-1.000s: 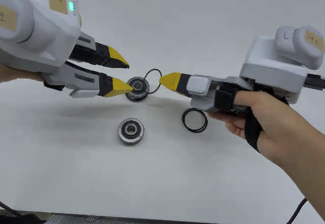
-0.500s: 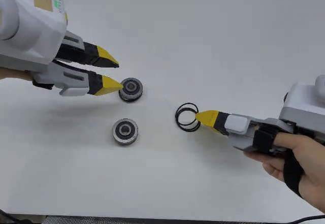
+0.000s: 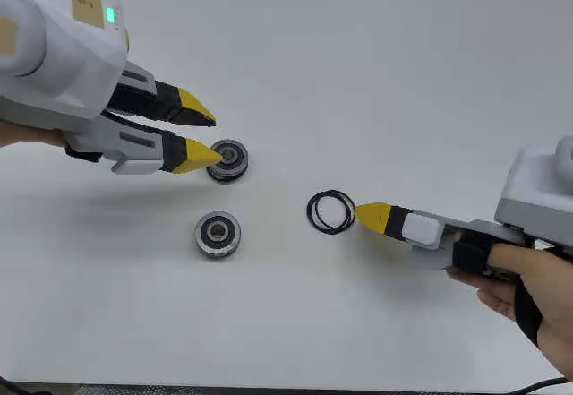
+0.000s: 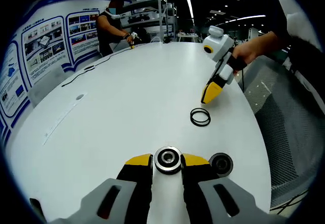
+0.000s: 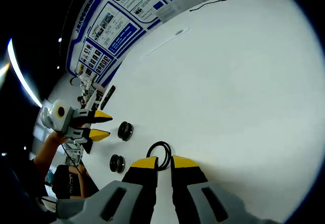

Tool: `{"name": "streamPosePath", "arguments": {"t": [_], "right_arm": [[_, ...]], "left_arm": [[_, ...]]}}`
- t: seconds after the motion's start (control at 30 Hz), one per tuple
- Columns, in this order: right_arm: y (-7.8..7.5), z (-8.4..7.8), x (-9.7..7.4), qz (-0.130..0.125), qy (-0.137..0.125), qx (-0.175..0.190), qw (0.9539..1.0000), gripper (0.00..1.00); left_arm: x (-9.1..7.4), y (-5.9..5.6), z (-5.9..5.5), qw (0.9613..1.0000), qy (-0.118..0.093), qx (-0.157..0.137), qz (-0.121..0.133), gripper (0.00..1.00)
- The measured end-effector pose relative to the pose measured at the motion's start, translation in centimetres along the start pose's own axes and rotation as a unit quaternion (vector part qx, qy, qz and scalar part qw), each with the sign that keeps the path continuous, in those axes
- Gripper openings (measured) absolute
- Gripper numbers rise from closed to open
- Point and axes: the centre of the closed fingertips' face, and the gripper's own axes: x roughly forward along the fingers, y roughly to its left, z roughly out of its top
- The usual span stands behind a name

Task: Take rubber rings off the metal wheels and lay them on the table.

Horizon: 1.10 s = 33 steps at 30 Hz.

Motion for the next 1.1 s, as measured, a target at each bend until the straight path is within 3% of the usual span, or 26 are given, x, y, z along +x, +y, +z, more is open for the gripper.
{"name": "streamPosePath", "arguments": {"t": [0.1, 0.27, 0.67, 1.1], "right_arm": [[-0.4, 0.9, -0.1, 0.000, -0.011, 0.004, 0.9999, 0.11], [0.3, 2.0, 0.1, 0.019, -0.029, 0.027, 0.9990, 0.11], [0.9, 1.9, 0.8, 0.034, -0.020, 0.022, 0.9990, 0.10], [2.8, 2.6, 2.2, 0.062, -0.017, 0.020, 0.9977, 0.10]], "left_arm": [[0.3, 0.0, -0.1, 1.0000, 0.001, 0.000, -0.004, 0.22], [0.8, 0.0, -0.1, 1.0000, 0.003, 0.000, -0.007, 0.22], [1.8, 0.1, -0.6, 0.9998, 0.008, -0.001, -0.018, 0.17], [1.9, 0.5, -1.9, 0.9996, 0.014, -0.012, -0.022, 0.16]]}}
